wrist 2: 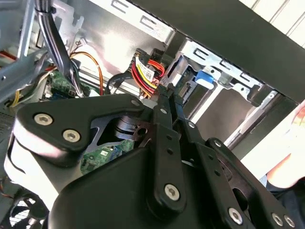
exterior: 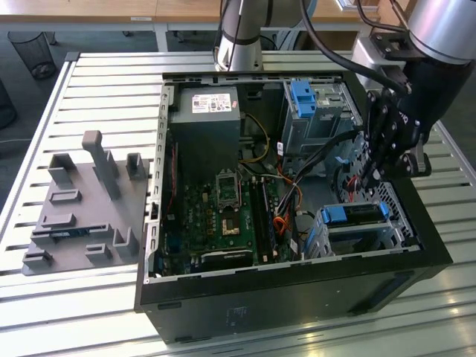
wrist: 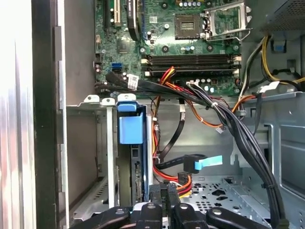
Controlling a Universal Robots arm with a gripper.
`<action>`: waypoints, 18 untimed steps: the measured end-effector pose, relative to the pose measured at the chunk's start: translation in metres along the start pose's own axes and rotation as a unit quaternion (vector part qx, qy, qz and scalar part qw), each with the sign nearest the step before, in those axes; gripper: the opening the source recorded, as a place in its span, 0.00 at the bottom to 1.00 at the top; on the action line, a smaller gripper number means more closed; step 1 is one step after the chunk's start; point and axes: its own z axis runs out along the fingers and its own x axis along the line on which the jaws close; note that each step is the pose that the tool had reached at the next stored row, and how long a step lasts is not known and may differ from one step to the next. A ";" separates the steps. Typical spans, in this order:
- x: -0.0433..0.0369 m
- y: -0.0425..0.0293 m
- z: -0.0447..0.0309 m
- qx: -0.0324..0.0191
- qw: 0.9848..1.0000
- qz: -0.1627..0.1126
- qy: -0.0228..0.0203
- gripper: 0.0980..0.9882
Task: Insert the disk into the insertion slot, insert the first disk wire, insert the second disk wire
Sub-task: 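Insert the first disk wire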
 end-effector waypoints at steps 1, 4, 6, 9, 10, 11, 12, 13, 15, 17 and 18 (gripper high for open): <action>0.0019 -0.0001 0.0001 0.000 1.000 0.000 -0.001 0.07; 0.0076 -0.0003 0.0010 0.000 1.000 0.000 -0.008 0.07; 0.0113 -0.0005 0.0019 -0.001 1.000 0.000 -0.014 0.07; 0.0153 -0.0006 0.0042 -0.001 1.000 -0.001 -0.023 0.07; 0.0159 -0.0006 0.0050 -0.001 1.000 -0.003 -0.023 0.07; 0.0164 -0.0006 0.0058 -0.001 1.000 -0.006 -0.023 0.07; 0.0173 -0.0006 0.0064 -0.001 1.000 -0.008 -0.023 0.07; 0.0185 -0.0005 0.0069 -0.001 1.000 -0.009 -0.024 0.07; 0.0213 -0.0003 0.0076 0.000 1.000 -0.012 -0.024 0.07; 0.0229 -0.0001 0.0081 0.001 1.000 -0.013 -0.024 0.07; 0.0233 0.0000 0.0084 0.001 1.000 -0.013 -0.024 0.07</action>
